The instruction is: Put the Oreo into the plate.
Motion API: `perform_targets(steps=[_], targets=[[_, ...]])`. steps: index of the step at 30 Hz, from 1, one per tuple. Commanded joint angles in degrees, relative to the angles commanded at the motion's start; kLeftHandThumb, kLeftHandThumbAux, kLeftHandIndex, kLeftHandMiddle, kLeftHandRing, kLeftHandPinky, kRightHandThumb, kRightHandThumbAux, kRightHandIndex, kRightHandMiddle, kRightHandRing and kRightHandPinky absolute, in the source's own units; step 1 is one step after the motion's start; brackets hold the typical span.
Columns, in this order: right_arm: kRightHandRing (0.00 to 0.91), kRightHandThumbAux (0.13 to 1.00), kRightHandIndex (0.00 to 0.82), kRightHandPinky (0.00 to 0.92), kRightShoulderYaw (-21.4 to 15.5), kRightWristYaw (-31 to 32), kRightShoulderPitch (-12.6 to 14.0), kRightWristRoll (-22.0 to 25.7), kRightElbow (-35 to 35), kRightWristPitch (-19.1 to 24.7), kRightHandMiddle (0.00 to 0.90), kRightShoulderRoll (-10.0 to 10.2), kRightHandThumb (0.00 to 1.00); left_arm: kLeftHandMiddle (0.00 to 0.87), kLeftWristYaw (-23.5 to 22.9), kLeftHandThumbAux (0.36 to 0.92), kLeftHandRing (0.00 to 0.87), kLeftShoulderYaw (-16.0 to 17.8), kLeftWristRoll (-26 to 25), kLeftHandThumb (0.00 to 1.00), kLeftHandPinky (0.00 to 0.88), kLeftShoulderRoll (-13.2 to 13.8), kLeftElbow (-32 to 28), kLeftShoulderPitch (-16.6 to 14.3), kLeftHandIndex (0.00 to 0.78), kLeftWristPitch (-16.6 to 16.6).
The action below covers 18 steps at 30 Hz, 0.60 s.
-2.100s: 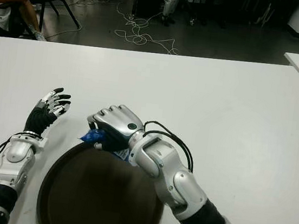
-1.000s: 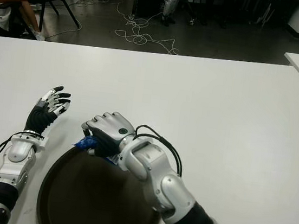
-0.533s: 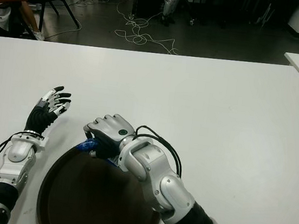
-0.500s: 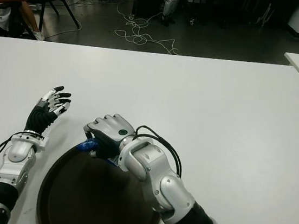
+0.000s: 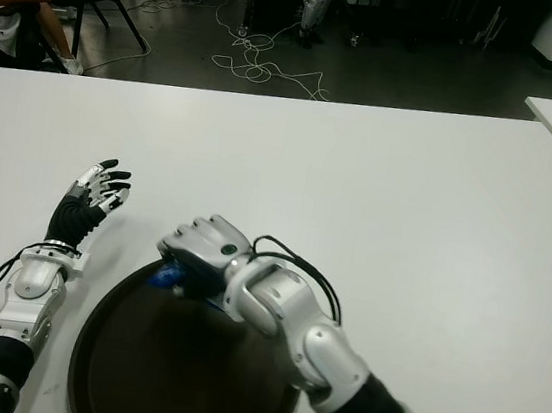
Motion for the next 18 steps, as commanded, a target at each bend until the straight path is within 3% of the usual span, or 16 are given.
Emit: perform_targets(steps=[2, 5, 11, 18], targets=[[0.06, 0.823, 0.071, 0.05, 0.11, 0.47, -0.61, -0.22, 0.46, -0.86, 0.068, -0.5, 0.133, 0.237, 0.0, 0.584, 0.216, -0.07, 0.14, 0.105, 0.167, 0.09, 0.04, 0.0, 0.14, -0.1], [0.019, 0.813, 0.023, 0.022, -0.24, 1.51, -1.54, 0.18, 0.55, -1.69, 0.022, -0.77, 0.043, 0.238, 0.16, 0.585, 0.217, -0.11, 0.31, 0.108, 0.174, 0.12, 0.0, 0.03, 0.139, -0.12], [0.002, 0.78, 0.002, 0.003, -0.45, 0.94, -1.74, 0.48, 1.52, -2.68, 0.002, -0.77, 0.005, 0.238, -0.05, 0.581, 0.218, -0.18, 0.29, 0.109, 0.188, 0.19, -0.14, 0.11, 0.134, -0.28], [0.0, 0.685, 0.0, 0.0, -1.1, 0.03, -1.54, 0.05, 1.84, -2.45, 0.0, -0.61, 0.0, 0.249, 0.54, 0.586, 0.24, -0.22, 0.65, 0.101, 0.235, 0.22, 0.28, -0.07, 0.145, -0.8]])
